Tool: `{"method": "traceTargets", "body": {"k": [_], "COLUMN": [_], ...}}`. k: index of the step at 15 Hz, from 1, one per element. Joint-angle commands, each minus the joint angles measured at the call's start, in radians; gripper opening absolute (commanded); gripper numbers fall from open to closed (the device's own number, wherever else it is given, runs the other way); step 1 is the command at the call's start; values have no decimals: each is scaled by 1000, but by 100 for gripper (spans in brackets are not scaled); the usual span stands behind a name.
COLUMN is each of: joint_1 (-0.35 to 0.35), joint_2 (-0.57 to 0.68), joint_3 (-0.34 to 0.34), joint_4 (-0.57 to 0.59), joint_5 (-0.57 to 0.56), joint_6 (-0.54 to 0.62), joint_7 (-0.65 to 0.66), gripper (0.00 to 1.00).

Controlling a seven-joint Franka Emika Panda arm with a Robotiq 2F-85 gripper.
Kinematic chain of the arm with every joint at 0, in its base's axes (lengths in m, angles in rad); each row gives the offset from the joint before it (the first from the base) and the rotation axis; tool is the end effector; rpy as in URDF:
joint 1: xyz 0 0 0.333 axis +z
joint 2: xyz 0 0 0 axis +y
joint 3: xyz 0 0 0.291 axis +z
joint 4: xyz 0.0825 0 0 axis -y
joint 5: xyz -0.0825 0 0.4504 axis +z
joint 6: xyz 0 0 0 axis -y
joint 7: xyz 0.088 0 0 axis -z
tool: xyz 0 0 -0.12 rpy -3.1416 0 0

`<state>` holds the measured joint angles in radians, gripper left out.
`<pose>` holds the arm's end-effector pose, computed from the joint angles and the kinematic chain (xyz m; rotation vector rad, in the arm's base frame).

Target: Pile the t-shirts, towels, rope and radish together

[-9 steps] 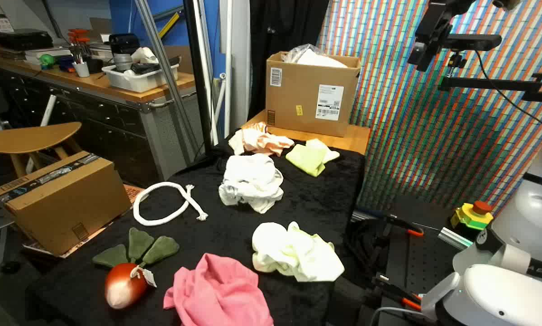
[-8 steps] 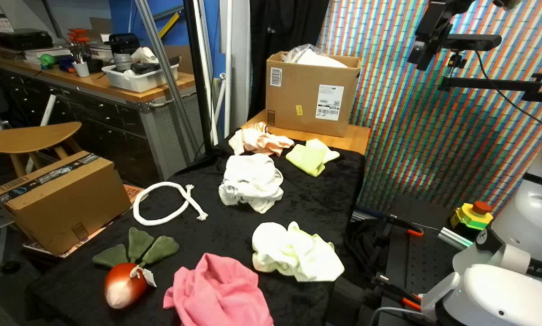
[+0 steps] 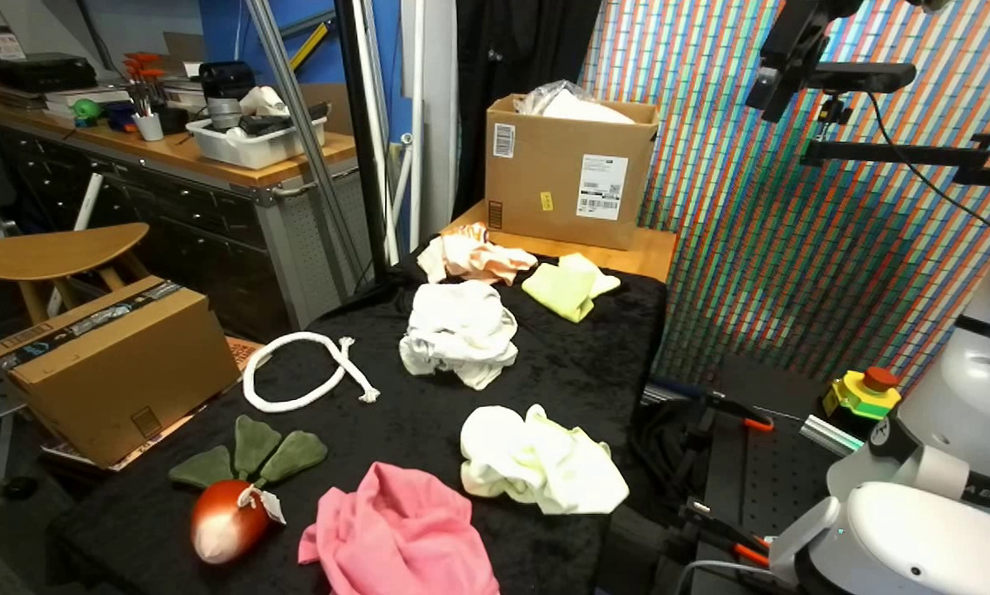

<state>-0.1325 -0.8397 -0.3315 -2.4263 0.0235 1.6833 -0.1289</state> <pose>0.3532 -0.1838 0.5366 -2.8711 0.3459 -0.1905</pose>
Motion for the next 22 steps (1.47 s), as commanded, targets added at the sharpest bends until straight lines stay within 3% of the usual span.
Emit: {"method": "traceTargets", "body": {"k": [1, 6, 10, 17, 22], "joint_1": [-23, -5, 13, 35, 16], "joint_2": [7, 60, 176, 526, 749], "joint_3": [15, 27, 34, -10, 0], "joint_4": [3, 38, 116, 402, 573], "joint_5": [14, 21, 22, 46, 110], "joint_6": [-3, 9, 29, 112, 143], "joint_7": [-15, -11, -19, -161, -278], "gripper": [100, 100, 100, 100, 100]}}
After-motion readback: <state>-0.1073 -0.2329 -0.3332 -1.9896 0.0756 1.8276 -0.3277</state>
